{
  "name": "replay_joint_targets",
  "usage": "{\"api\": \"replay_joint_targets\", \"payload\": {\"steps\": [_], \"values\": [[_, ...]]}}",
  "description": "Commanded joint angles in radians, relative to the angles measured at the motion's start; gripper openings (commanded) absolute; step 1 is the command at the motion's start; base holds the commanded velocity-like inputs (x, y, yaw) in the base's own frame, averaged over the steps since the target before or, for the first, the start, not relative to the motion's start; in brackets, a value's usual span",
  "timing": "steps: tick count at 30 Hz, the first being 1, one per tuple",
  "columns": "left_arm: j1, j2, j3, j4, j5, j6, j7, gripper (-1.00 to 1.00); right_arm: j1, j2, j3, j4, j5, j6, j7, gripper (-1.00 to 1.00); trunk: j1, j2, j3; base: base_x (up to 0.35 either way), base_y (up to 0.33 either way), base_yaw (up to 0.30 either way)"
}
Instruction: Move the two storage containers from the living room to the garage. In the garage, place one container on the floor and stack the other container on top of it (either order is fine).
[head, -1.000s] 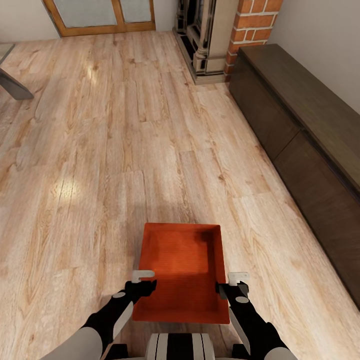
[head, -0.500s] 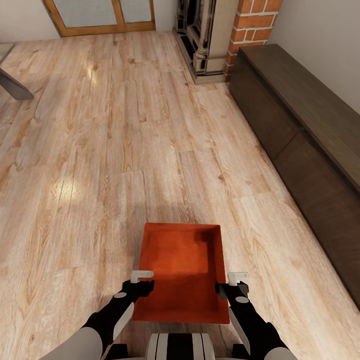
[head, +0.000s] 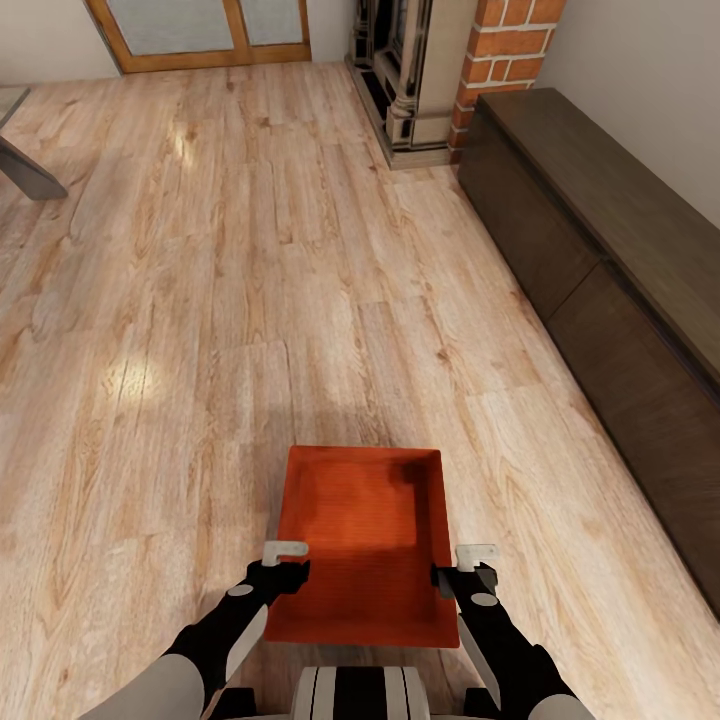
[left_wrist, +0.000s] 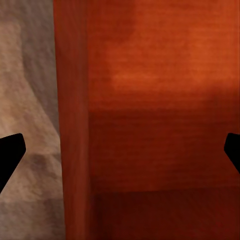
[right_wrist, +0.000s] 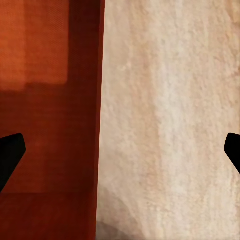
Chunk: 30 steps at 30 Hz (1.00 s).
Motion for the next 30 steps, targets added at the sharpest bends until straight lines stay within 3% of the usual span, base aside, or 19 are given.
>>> {"api": "replay_joint_targets", "payload": {"steps": [1, 30], "values": [[0.0, 0.001, -0.007, -0.002, 0.01, 0.004, 0.003, 1.0, 0.0, 0.0, 0.004, -0.002, 0.003, 0.008, -0.006, 1.0, 0.0, 0.0, 0.0, 0.0, 0.0, 0.0], [0.0, 0.005, -0.004, -0.004, 0.012, 0.004, -0.001, 1.0, 0.0, 0.0, 0.004, 0.001, 0.006, 0.008, -0.007, 1.0, 0.0, 0.0, 0.0, 0.0, 0.0, 0.0]]}}
